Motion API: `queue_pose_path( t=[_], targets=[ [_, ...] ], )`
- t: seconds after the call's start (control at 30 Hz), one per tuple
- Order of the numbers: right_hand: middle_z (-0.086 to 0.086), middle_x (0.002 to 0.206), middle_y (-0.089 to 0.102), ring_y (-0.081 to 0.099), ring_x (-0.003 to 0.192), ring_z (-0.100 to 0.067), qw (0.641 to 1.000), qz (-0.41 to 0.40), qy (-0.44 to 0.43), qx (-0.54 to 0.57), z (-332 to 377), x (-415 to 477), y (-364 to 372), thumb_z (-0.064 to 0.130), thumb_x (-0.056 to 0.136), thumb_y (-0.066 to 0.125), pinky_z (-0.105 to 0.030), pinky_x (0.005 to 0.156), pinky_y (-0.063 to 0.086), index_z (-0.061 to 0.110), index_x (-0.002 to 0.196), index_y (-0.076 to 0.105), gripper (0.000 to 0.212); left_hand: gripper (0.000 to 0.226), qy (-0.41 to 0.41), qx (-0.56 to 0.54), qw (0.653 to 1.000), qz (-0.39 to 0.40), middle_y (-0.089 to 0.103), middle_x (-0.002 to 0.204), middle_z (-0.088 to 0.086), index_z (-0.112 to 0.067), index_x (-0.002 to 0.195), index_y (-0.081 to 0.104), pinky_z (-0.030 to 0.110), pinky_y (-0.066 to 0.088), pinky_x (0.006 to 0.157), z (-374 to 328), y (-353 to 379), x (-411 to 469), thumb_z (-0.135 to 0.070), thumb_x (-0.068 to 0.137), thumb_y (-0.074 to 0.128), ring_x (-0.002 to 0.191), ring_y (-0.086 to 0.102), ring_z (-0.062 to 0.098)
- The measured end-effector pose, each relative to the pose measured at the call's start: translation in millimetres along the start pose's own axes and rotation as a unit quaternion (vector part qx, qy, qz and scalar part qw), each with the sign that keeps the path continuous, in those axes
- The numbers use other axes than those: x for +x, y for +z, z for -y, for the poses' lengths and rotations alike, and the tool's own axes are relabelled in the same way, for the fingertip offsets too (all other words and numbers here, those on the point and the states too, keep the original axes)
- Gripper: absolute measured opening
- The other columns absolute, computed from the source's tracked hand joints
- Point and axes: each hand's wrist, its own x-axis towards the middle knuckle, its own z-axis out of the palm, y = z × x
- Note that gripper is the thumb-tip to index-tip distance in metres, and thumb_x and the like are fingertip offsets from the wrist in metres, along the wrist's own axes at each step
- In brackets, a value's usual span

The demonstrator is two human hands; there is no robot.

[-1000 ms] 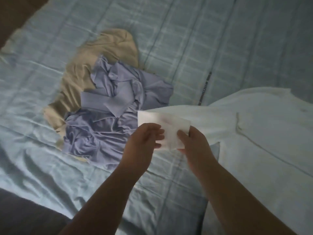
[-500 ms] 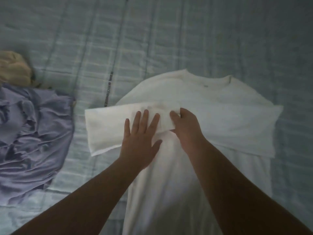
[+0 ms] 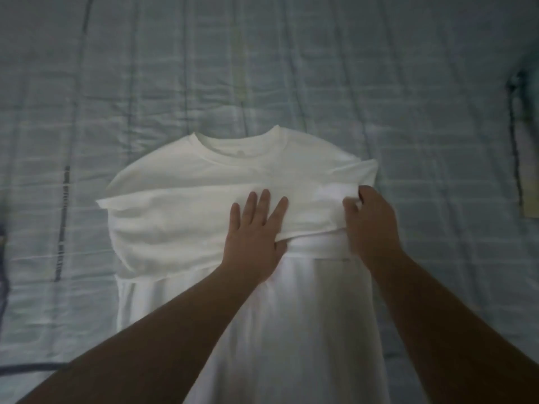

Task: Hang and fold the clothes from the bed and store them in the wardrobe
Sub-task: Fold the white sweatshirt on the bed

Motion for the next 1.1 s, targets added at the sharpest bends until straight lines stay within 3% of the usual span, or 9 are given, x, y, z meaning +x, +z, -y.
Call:
queue_pose_path(
  t=[0.1,0.2,0.3,0.43,0.57,0.73,0.9,1.1],
  targets=[
    [-0.021,0.117,0.064,0.058,0.111,-0.036,0.999,-0.019,-0.029,-0.016,-12.9,1.8,-0.6,0.015,0.095,0.056,-0.035,0.089,0.04,0.004,0.123,0.059,0.03,0.076,0.012,0.0,1.0,0.002,0.006,0.168,0.01,-0.032,0.16,0.005,0.056,0.008,0.122,-11.5,0.9,7.4,-0.058,0.096,0.036,0.154,0.002,0.033],
    [-0.022,0.13,0.056,0.053,0.12,-0.038,0.996,-0.057,-0.057,-0.03,-19.3,0.8,2.4,0.011,0.091,0.061,-0.04,0.104,0.037,0.002,0.137,0.048,0.049,0.075,0.014,0.002,1.0,0.009,0.004,0.168,0.008,-0.033,0.16,0.002,0.056,0.006,0.123,-15.9,3.1,11.2,-0.061,0.095,0.028,0.155,0.001,0.032],
    [-0.02,0.124,0.053,0.052,0.112,-0.039,0.992,-0.065,-0.078,-0.069,-27.9,-0.2,12.7,0.019,0.087,0.058,-0.048,0.099,0.043,0.005,0.139,0.045,0.056,0.075,0.011,0.0,1.0,-0.006,0.011,0.168,0.009,-0.032,0.16,0.009,0.058,0.01,0.121,-14.7,11.2,10.6,-0.067,0.095,0.026,0.154,0.007,0.033],
    [-0.021,0.115,0.057,0.053,0.101,-0.041,0.985,-0.092,-0.104,-0.102,-38.2,-2.6,22.7,0.022,0.086,0.056,-0.048,0.09,0.045,0.006,0.135,0.051,0.052,0.074,0.019,0.01,0.999,-0.025,0.015,0.167,0.01,-0.031,0.16,0.014,0.059,0.011,0.12,-13.4,18.4,4.7,-0.069,0.097,0.023,0.154,0.008,0.033],
    [-0.022,0.133,0.052,0.049,0.118,-0.039,0.988,-0.088,-0.091,-0.085,-39.0,-29.1,17.3,0.024,0.088,0.056,-0.046,0.102,0.038,0.005,0.144,0.042,0.061,0.067,0.031,-0.001,0.999,-0.029,0.014,0.167,0.008,-0.031,0.16,0.011,0.057,0.01,0.122,-12.3,15.8,-19.5,-0.06,0.101,0.021,0.154,0.009,0.032],
    [-0.015,0.155,0.037,0.033,0.143,-0.036,0.976,-0.045,-0.143,-0.156,-46.8,-126.9,18.7,0.031,0.087,0.044,-0.047,0.114,0.03,0.01,0.147,0.042,0.063,0.063,0.014,-0.011,1.0,-0.017,0.014,0.167,0.01,-0.028,0.16,0.013,0.056,0.012,0.123,-0.5,24.6,-98.7,-0.052,0.102,0.018,0.154,0.009,0.032],
    [-0.016,0.154,0.038,0.032,0.143,-0.036,0.967,0.028,-0.169,-0.19,-83.6,-246.6,25.4,0.031,0.088,0.041,-0.051,0.115,0.03,0.01,0.145,0.045,0.061,0.066,-0.032,-0.024,0.999,0.003,0.018,0.166,0.013,-0.027,0.16,0.014,0.054,0.016,0.122,19.1,40.5,-211.5,-0.036,0.099,0.037,0.153,0.013,0.035],
    [-0.018,0.155,0.036,0.03,0.144,-0.038,0.96,0.084,-0.128,-0.233,-141.4,-352.9,9.2,0.034,0.09,0.037,-0.059,0.114,0.027,0.011,0.146,0.042,0.061,0.068,-0.122,-0.076,0.99,0.009,0.024,0.163,0.018,-0.017,0.158,0.024,0.055,0.026,0.12,53.2,52.7,-364.9,-0.026,0.097,0.054,0.152,0.015,0.038]
  ],
)
